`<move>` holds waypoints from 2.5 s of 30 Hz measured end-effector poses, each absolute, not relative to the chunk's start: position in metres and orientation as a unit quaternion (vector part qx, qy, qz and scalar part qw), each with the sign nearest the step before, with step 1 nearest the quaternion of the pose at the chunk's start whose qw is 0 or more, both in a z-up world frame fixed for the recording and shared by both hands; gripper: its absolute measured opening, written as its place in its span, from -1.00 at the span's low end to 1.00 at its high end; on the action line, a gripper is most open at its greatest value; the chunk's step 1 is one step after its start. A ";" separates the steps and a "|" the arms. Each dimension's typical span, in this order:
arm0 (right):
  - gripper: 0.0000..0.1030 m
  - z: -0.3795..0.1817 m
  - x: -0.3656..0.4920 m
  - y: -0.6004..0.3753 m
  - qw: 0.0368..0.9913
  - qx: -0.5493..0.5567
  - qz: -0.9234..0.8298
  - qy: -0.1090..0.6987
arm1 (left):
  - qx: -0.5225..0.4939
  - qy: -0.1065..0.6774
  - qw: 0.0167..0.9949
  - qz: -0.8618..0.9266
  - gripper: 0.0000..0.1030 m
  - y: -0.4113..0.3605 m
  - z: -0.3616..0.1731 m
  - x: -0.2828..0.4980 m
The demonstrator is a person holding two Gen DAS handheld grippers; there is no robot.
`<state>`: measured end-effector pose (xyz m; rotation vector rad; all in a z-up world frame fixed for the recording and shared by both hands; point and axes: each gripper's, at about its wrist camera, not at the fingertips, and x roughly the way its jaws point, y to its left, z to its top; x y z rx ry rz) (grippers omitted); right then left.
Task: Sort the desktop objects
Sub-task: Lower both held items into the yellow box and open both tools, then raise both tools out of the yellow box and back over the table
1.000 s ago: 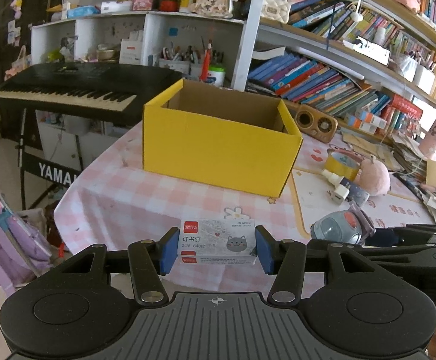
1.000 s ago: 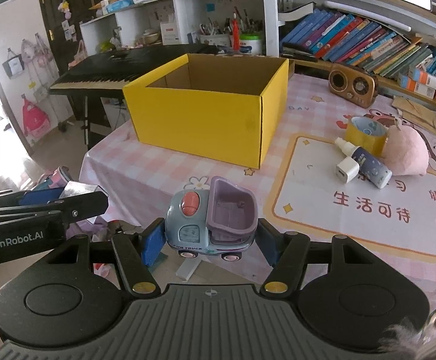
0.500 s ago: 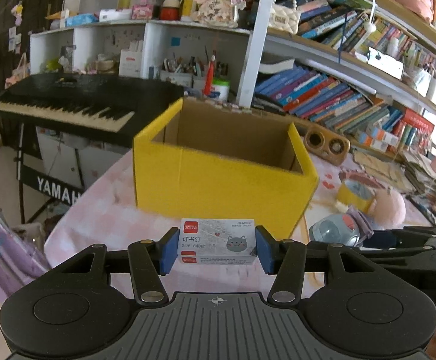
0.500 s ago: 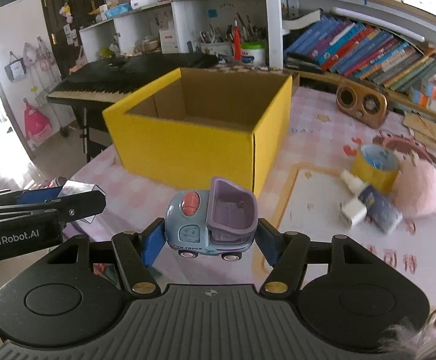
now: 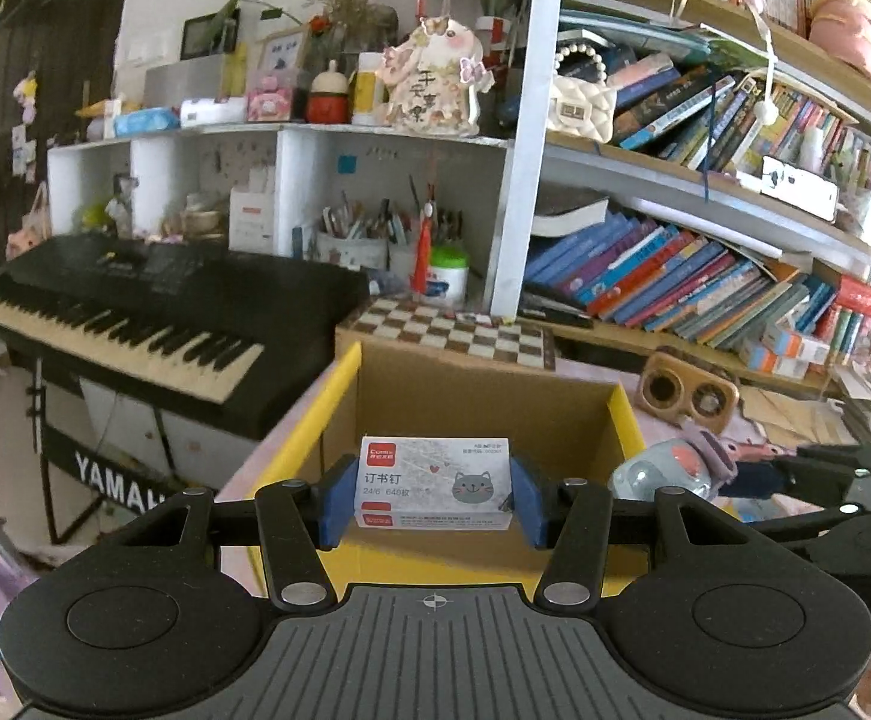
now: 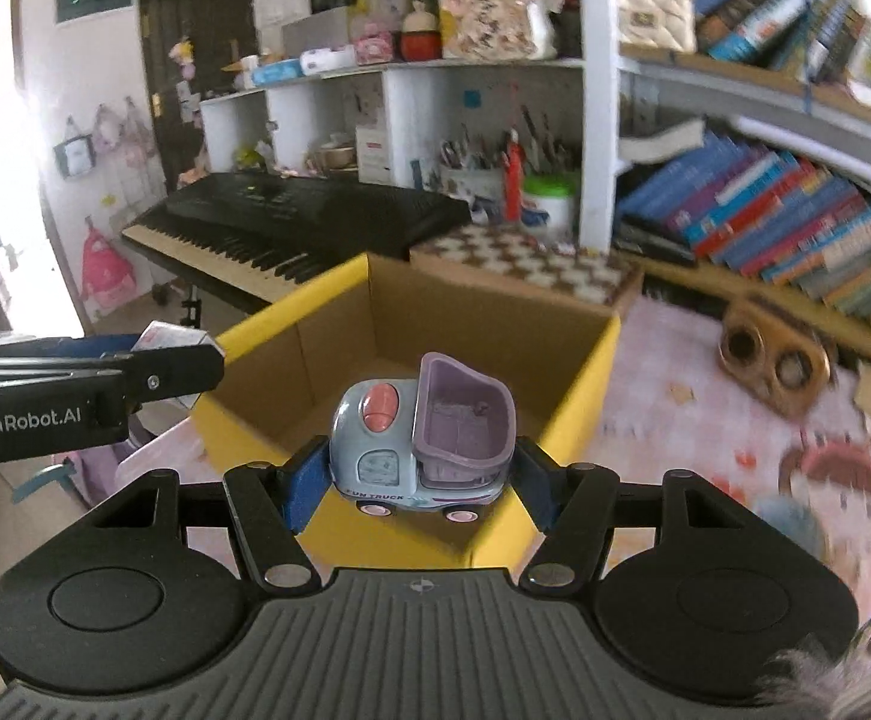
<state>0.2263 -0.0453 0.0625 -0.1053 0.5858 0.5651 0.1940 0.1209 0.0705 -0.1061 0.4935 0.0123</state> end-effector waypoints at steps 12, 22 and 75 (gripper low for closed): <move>0.20 0.055 0.318 0.009 0.859 -0.199 0.360 0.304 | -0.030 0.324 0.946 -0.014 0.01 0.131 0.055 0.299; 0.21 0.004 0.357 0.046 0.769 -0.358 0.404 0.344 | -0.027 0.428 0.903 -0.029 0.01 0.131 0.012 0.361; 0.57 0.094 0.246 -0.081 0.945 -0.096 0.217 0.226 | -0.011 0.230 0.972 0.044 0.80 0.129 0.085 0.209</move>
